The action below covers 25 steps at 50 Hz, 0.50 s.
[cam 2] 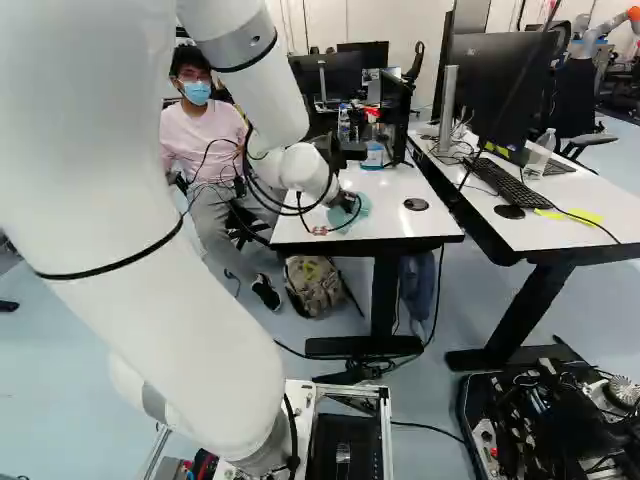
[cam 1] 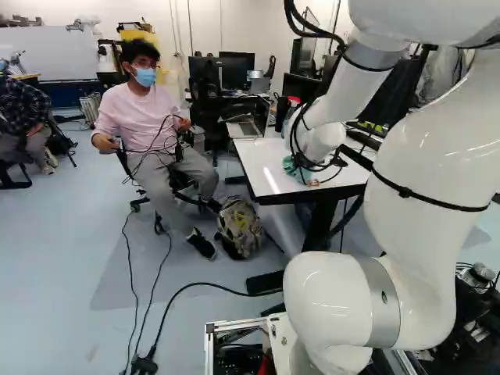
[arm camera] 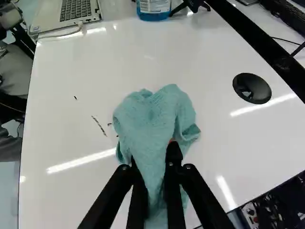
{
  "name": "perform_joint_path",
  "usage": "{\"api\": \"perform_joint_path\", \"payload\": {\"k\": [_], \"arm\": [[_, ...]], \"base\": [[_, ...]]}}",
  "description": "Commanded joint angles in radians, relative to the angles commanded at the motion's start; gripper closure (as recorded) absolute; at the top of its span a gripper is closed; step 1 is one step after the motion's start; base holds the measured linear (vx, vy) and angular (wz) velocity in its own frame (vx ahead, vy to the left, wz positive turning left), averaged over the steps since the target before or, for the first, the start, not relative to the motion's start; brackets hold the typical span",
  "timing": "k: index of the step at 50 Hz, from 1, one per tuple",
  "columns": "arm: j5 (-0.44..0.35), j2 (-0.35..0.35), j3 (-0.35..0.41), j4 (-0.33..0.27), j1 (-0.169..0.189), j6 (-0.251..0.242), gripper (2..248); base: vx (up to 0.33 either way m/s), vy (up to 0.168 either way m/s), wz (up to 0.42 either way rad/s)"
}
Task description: Clean the table with the green towel
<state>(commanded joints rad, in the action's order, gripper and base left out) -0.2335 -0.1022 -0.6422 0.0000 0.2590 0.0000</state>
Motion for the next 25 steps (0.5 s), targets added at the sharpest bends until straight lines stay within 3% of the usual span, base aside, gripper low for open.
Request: {"api": "perform_joint_path", "payload": {"k": [25], "arm": [[0.0,-0.104,-0.116,0.0,-0.032,0.0,208]], "base": [[0.0,0.0,0.0]]}}
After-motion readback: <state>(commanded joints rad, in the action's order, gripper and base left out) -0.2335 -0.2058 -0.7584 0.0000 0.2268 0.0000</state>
